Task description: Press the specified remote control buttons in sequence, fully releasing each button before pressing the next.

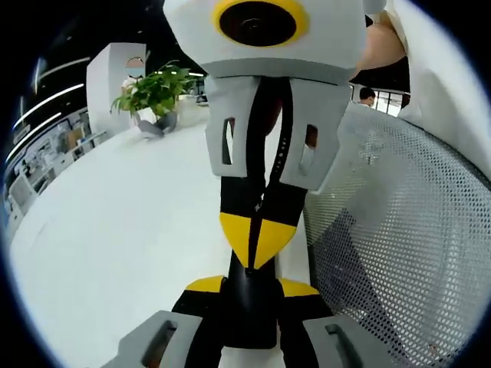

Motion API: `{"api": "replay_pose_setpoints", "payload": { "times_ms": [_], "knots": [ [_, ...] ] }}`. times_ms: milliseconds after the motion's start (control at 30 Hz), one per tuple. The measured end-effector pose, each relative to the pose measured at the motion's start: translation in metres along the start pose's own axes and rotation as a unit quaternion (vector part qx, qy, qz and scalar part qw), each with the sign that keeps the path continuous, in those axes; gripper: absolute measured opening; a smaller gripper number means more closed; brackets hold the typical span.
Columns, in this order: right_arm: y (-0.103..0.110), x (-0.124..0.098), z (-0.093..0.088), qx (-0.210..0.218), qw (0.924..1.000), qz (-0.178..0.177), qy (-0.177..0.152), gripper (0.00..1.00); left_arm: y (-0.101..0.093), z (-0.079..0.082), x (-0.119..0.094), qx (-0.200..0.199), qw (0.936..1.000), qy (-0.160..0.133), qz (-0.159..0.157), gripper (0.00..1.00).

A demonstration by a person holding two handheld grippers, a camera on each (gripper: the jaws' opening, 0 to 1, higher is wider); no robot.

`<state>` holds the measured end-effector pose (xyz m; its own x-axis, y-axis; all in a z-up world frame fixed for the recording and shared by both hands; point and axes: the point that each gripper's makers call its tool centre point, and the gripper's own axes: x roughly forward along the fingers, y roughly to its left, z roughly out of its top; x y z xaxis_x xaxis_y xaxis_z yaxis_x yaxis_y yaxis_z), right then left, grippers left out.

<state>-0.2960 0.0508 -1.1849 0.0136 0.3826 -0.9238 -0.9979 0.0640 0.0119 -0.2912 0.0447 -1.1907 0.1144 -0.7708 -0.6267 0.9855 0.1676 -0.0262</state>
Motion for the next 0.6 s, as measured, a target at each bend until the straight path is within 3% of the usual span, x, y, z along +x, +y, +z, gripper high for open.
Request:
{"api": "replay_pose_setpoints", "payload": {
  "times_ms": [400,500,600],
  "knots": [
    [-0.0002,0.0007,0.0012,0.012,0.9997,-0.019,-0.008,0.00,0.0009,-0.0001,0.0004,0.001,1.0000,0.002,0.004,0.25],
    [0.0001,-0.0007,0.0007,-0.002,0.9992,-0.020,-0.036,0.00,0.0007,-0.0002,0.0003,0.002,1.0000,0.002,0.005,0.25],
    [-0.0001,-0.0032,0.0006,0.014,0.9982,-0.015,-0.056,0.00,0.0005,-0.0003,0.0000,0.000,1.0000,0.000,0.005,0.25]
  ]
}}
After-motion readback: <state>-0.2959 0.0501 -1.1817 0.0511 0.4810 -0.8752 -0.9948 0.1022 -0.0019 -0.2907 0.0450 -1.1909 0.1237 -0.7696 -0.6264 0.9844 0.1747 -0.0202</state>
